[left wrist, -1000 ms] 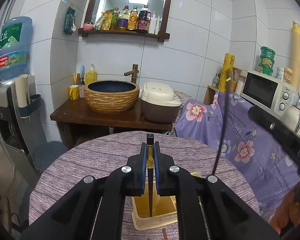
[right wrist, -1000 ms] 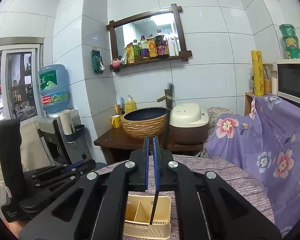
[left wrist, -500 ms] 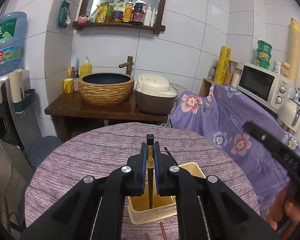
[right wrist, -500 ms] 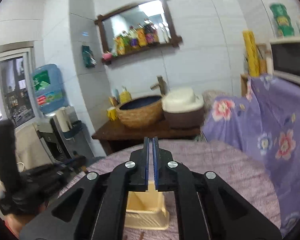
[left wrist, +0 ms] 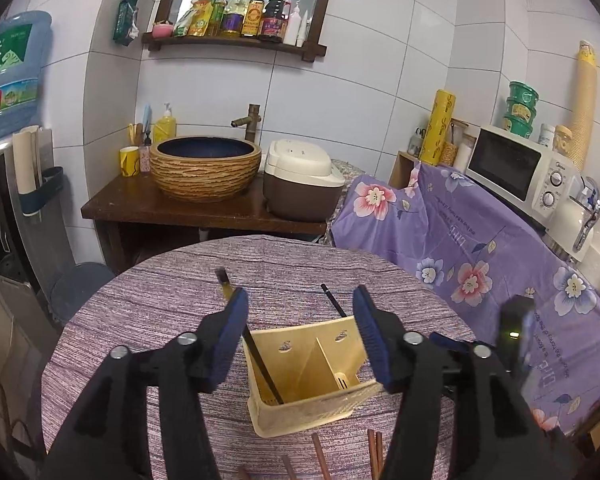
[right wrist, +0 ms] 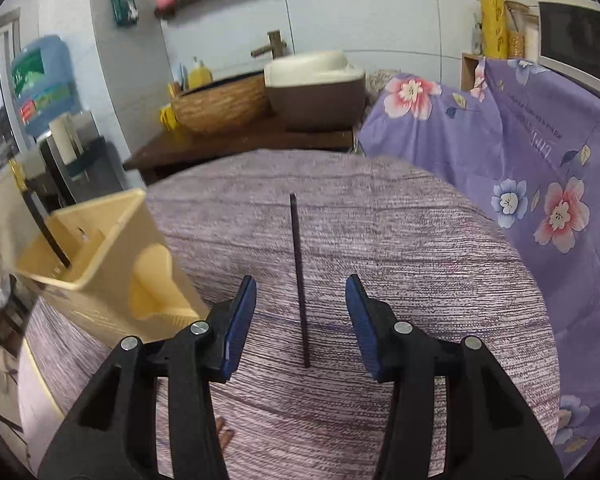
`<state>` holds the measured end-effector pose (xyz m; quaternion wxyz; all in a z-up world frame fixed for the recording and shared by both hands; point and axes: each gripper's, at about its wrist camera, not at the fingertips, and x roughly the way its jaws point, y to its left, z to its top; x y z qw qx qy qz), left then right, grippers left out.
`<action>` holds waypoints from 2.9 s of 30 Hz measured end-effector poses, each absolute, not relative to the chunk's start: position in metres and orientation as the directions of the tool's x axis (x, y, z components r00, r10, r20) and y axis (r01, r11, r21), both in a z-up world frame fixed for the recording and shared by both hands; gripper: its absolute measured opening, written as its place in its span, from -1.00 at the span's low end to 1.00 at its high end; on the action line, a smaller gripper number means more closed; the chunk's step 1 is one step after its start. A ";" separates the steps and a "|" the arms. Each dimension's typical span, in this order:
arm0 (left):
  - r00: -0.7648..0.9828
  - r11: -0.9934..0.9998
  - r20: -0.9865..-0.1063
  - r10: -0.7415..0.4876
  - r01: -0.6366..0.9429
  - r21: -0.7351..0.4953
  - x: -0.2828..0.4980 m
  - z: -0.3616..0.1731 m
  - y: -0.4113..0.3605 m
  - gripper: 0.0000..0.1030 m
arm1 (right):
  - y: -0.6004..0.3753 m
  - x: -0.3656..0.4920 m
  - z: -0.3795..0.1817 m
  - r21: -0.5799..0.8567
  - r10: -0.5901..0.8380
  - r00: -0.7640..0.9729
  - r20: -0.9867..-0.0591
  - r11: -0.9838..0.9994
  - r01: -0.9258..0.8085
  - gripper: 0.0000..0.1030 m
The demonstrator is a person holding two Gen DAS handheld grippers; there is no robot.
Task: Organize utensils
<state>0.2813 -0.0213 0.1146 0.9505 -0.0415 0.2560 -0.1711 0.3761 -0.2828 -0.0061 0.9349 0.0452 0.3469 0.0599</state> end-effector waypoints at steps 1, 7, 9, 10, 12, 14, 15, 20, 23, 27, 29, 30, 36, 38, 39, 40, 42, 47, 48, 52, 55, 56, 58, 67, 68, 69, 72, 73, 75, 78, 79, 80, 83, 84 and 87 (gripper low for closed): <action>0.814 0.937 -0.464 -0.349 0.309 -0.164 0.276 0.115 -0.019 0.19 | -0.280 0.382 -0.014 0.116 0.147 0.737 -0.660 0.989 -0.093 -0.10; 0.818 0.938 -0.459 -0.346 0.313 -0.150 0.259 0.105 -0.010 0.33 | -0.274 0.395 -0.055 0.134 0.154 0.660 -0.736 0.988 -0.082 -0.27; 0.819 0.939 -0.461 -0.342 0.312 -0.144 0.259 0.102 -0.008 0.34 | -0.268 0.393 -0.064 0.095 0.129 0.644 -0.754 0.992 -0.088 -0.35; 0.819 0.940 -0.463 -0.339 0.310 -0.140 0.259 0.101 -0.008 0.34 | -0.268 0.394 -0.069 0.079 0.117 0.636 -0.762 0.993 -0.088 -0.39; 0.819 0.941 -0.464 -0.337 0.308 -0.141 0.260 0.098 -0.008 0.34 | -0.265 0.391 -0.077 0.060 0.104 0.629 -0.770 0.994 -0.090 -0.46; 0.814 0.939 -0.469 -0.342 0.308 -0.151 0.261 0.095 -0.008 0.34 | -0.263 0.388 -0.079 0.040 0.089 0.637 -0.766 0.995 -0.091 -0.46; 0.813 0.939 -0.471 -0.344 0.308 -0.153 0.261 0.094 -0.008 0.34 | -0.262 0.389 -0.080 0.050 0.101 0.632 -0.768 0.994 -0.099 -0.46; 0.810 0.938 -0.473 -0.346 0.313 -0.150 0.258 0.091 -0.009 0.34 | -0.256 0.401 -0.075 0.035 0.100 0.633 -0.768 0.993 -0.114 -0.46; 0.811 0.938 -0.472 -0.347 0.313 -0.152 0.255 0.091 -0.007 0.34 | -0.252 0.408 -0.076 0.004 0.077 0.632 -0.771 0.993 -0.116 -0.52; 0.808 0.938 -0.476 -0.347 0.311 -0.155 0.252 0.088 -0.006 0.34 | -0.256 0.404 -0.077 0.009 0.068 0.627 -0.776 0.995 -0.097 -0.89; 0.804 0.937 -0.481 -0.350 0.311 -0.162 0.251 0.086 -0.006 0.34 | -0.264 0.392 -0.076 0.043 0.084 0.608 -0.789 0.996 -0.082 -0.89; 0.801 0.935 -0.483 -0.354 0.313 -0.166 0.250 0.085 -0.006 0.34 | -0.269 0.383 -0.075 0.073 0.101 0.598 -0.795 0.995 -0.072 -0.89; 0.789 0.928 -0.489 -0.372 0.333 -0.168 0.234 0.077 -0.006 0.34 | -0.294 0.291 -0.073 0.134 0.140 0.602 -0.786 0.989 -0.055 -0.89; 0.784 0.927 -0.495 -0.374 0.334 -0.171 0.227 0.073 -0.005 0.34 | -0.301 0.252 -0.078 0.152 0.147 0.601 -0.786 0.987 -0.044 -0.89; 0.782 0.927 -0.499 -0.374 0.333 -0.173 0.223 0.070 -0.005 0.34 | -0.303 0.236 -0.080 0.152 0.143 0.603 -0.785 0.988 -0.038 -0.89; 0.781 0.928 -0.503 -0.370 0.329 -0.173 0.219 0.067 -0.004 0.34 | -0.305 0.215 -0.082 0.150 0.139 0.611 -0.779 0.988 -0.033 -0.89; 0.781 0.929 -0.504 -0.368 0.328 -0.171 0.211 0.063 -0.003 0.34 | -0.304 0.188 -0.085 0.137 0.126 0.626 -0.770 0.990 -0.031 -0.89; 0.788 0.938 -0.510 -0.346 0.311 -0.156 0.191 0.052 0.000 0.37 | -0.290 0.153 -0.087 0.068 0.092 0.637 -0.765 0.996 -0.062 -0.88; 0.786 0.938 -0.513 -0.345 0.310 -0.156 0.188 0.049 0.000 0.38 | -0.288 0.155 -0.086 0.064 0.096 0.636 -0.766 0.995 -0.073 -0.87; 0.784 0.941 -0.523 -0.334 0.307 -0.140 0.181 0.045 -0.001 0.41 | -0.286 0.178 -0.079 0.058 0.092 0.631 -0.770 0.996 -0.074 -0.16; 0.796 0.945 -0.513 -0.322 0.301 -0.126 0.176 0.047 0.000 0.45 | -0.278 0.207 -0.069 0.039 0.096 0.640 -0.762 0.994 -0.103 -0.07; 0.797 0.946 -0.512 -0.322 0.298 -0.131 0.176 0.047 0.002 0.46 | -0.274 0.218 -0.067 0.026 0.094 0.637 -0.765 0.993 -0.114 -0.07; 0.798 0.945 -0.509 -0.324 0.294 -0.141 0.176 0.048 0.002 0.46 | -0.272 0.236 -0.065 0.009 0.077 0.638 -0.766 0.994 -0.110 -0.07; 0.806 0.944 -0.492 -0.328 0.293 -0.148 0.176 0.053 0.000 0.48 | -0.280 0.301 -0.075 0.037 0.077 0.589 -0.804 0.996 -0.079 -0.43; 0.807 0.945 -0.491 -0.327 0.293 -0.147 0.176 0.053 -0.001 0.48 | -0.279 0.303 -0.075 0.027 0.069 0.590 -0.804 0.997 -0.079 -0.46; 0.808 0.945 -0.491 -0.326 0.294 -0.144 0.176 0.053 -0.002 0.49 | -0.278 0.306 -0.075 0.022 0.065 0.592 -0.803 0.997 -0.079 -0.50; 0.809 0.946 -0.491 -0.323 0.295 -0.135 0.177 0.053 -0.004 0.49 | -0.273 0.310 -0.074 0.005 0.058 0.595 -0.801 0.996 -0.090 -0.68; 0.809 0.946 -0.491 -0.322 0.295 -0.135 0.178 0.053 -0.004 0.49 | -0.272 0.312 -0.075 0.005 0.058 0.594 -0.802 0.996 -0.090 -0.76; 0.807 0.946 -0.493 -0.324 0.295 -0.138 0.179 0.053 -0.005 0.49 | -0.270 0.313 -0.074 0.002 0.060 0.588 -0.806 0.995 -0.099 -0.83; 0.807 0.945 -0.494 -0.325 0.298 -0.134 0.178 0.053 -0.006 0.49 | -0.273 0.313 -0.073 0.024 0.075 0.584 -0.808 0.995 -0.094 -0.84; 0.807 0.945 -0.494 -0.323 0.298 -0.131 0.178 0.053 -0.006 0.49 | -0.275 0.311 -0.072 0.042 0.089 0.592 -0.801 0.995 -0.092 -0.84; 0.808 0.945 -0.493 -0.323 0.298 -0.131 0.178 0.053 -0.006 0.49 | -0.277 0.310 -0.069 0.055 0.098 0.602 -0.792 0.994 -0.090 -0.84; 0.809 0.946 -0.492 -0.323 0.296 -0.135 0.178 0.053 -0.005 0.49 | -0.284 0.295 -0.053 0.110 0.129 0.646 -0.753 0.991 -0.071 -0.84; 0.809 0.946 -0.492 -0.322 0.294 -0.135 0.178 0.053 -0.004 0.49 | -0.287 0.289 -0.044 0.129 0.140 0.666 -0.733 0.989 -0.066 -0.84; 0.811 0.946 -0.489 -0.321 0.292 -0.137 0.177 0.054 -0.003 0.49 | -0.296 0.272 -0.017 0.194 0.188 0.713 -0.676 0.978 -0.074 -0.84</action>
